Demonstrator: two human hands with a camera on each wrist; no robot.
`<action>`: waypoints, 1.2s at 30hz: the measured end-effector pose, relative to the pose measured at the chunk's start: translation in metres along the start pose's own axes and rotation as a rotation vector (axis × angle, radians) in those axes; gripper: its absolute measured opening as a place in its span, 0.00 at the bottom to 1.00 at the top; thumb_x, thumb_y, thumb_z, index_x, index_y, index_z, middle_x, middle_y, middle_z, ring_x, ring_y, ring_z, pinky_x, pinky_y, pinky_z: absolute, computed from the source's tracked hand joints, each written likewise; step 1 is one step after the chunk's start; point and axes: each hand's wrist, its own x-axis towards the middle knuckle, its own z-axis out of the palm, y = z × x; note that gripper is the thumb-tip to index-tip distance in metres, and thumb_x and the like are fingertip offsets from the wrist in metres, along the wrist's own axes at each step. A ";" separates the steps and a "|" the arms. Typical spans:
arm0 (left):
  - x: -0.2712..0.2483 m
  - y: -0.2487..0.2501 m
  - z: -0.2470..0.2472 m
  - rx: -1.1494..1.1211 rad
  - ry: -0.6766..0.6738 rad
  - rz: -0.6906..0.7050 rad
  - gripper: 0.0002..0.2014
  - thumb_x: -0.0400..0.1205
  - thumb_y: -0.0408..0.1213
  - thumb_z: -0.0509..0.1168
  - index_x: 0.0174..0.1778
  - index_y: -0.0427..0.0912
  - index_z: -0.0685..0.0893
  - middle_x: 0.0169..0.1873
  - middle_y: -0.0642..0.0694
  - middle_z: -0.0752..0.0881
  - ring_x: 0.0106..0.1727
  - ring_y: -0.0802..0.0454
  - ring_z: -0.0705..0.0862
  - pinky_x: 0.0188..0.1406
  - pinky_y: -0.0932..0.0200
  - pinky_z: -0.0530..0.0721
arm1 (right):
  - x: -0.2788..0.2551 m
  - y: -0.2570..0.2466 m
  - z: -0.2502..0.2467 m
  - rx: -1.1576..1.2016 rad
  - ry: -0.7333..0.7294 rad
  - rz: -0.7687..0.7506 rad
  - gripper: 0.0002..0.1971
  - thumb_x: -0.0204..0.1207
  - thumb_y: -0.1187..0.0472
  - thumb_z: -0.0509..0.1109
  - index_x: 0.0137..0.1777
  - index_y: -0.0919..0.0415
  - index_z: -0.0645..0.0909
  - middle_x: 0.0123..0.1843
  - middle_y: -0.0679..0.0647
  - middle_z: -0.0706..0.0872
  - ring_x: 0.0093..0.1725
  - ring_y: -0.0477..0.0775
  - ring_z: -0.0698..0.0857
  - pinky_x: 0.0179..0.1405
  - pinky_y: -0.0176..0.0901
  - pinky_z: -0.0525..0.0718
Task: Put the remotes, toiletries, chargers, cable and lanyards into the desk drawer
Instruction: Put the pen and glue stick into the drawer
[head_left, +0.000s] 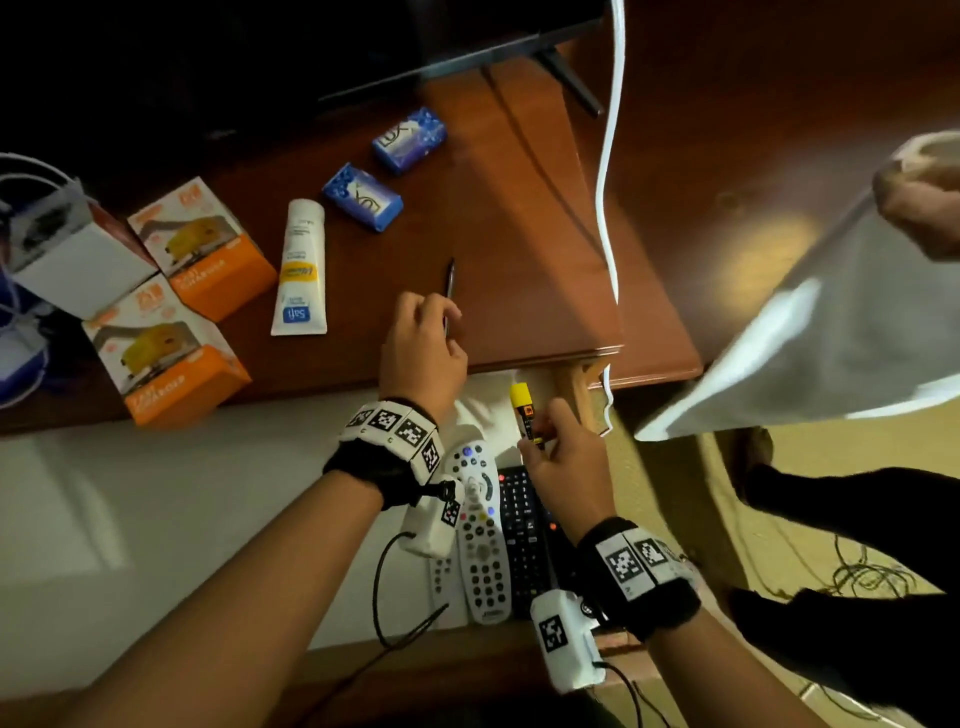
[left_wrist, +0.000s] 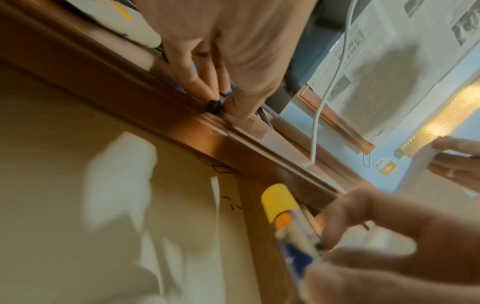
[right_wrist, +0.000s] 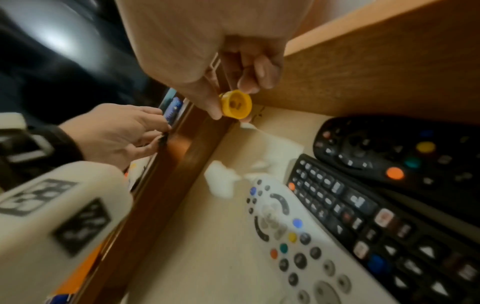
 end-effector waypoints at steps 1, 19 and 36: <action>-0.008 -0.002 -0.002 -0.034 0.005 -0.038 0.15 0.73 0.26 0.68 0.54 0.44 0.80 0.56 0.43 0.76 0.51 0.44 0.83 0.49 0.50 0.84 | -0.002 0.003 0.003 -0.023 -0.024 0.009 0.12 0.71 0.66 0.74 0.44 0.55 0.73 0.36 0.45 0.80 0.33 0.48 0.78 0.32 0.40 0.77; -0.101 -0.031 0.042 -0.241 -0.397 -0.316 0.24 0.72 0.31 0.71 0.64 0.47 0.80 0.49 0.47 0.88 0.49 0.47 0.86 0.55 0.53 0.84 | 0.034 0.007 0.026 -0.543 -0.343 0.118 0.21 0.72 0.71 0.61 0.65 0.64 0.78 0.60 0.68 0.80 0.59 0.70 0.81 0.56 0.52 0.80; -0.036 -0.004 0.108 -0.074 -0.530 -0.357 0.19 0.78 0.41 0.68 0.62 0.35 0.79 0.53 0.34 0.87 0.57 0.35 0.84 0.54 0.48 0.83 | 0.019 0.005 -0.038 -0.443 0.012 0.143 0.18 0.74 0.54 0.71 0.59 0.64 0.78 0.55 0.62 0.83 0.55 0.64 0.80 0.50 0.49 0.75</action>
